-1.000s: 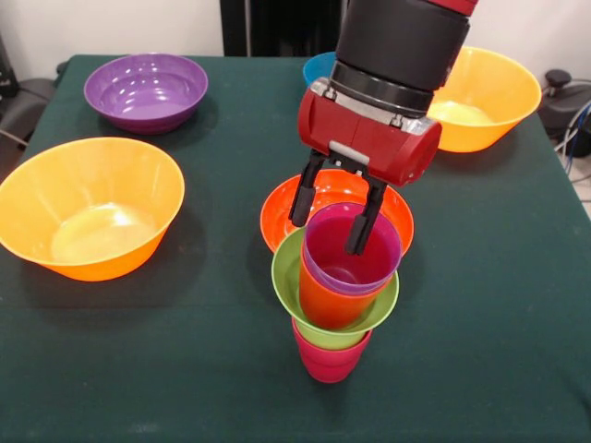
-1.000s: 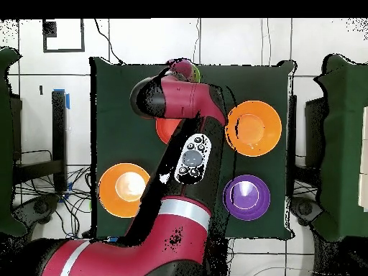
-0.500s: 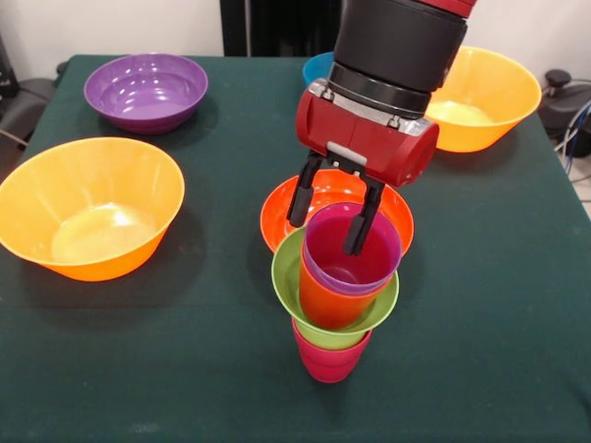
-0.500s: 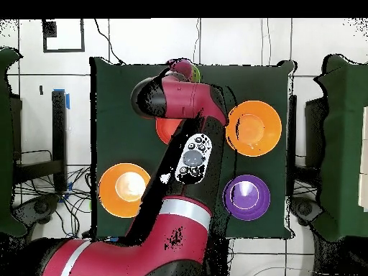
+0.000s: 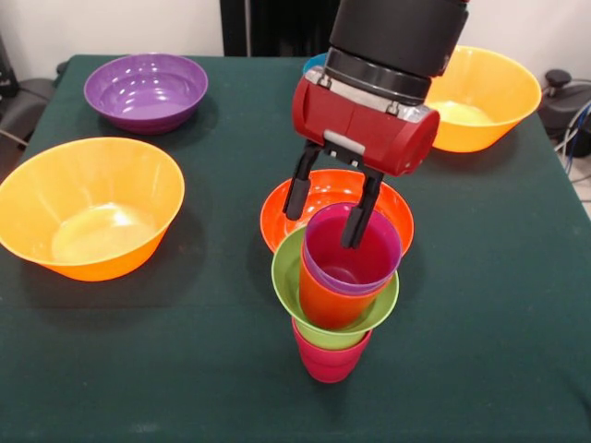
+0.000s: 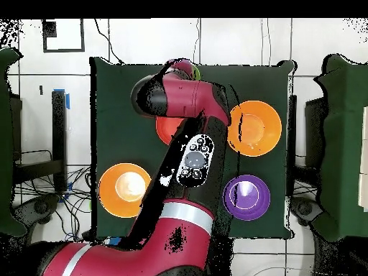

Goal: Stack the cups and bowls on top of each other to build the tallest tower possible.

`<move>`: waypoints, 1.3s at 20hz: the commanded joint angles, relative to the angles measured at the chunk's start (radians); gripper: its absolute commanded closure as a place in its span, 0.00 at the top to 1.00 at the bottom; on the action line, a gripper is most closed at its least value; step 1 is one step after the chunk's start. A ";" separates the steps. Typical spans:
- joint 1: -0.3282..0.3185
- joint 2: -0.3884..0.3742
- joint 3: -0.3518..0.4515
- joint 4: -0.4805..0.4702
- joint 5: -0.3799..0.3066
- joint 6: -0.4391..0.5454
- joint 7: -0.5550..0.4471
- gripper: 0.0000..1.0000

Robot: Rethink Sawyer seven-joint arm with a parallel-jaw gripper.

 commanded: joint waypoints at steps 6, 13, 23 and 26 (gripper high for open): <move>0.000 -0.005 0.070 0.068 -0.018 0.047 0.049 1.00; -0.001 0.005 0.069 0.063 -0.019 0.060 0.049 1.00; -0.003 0.006 0.074 0.094 -0.023 0.044 0.051 1.00; -0.002 0.005 0.075 0.104 -0.023 0.036 0.054 1.00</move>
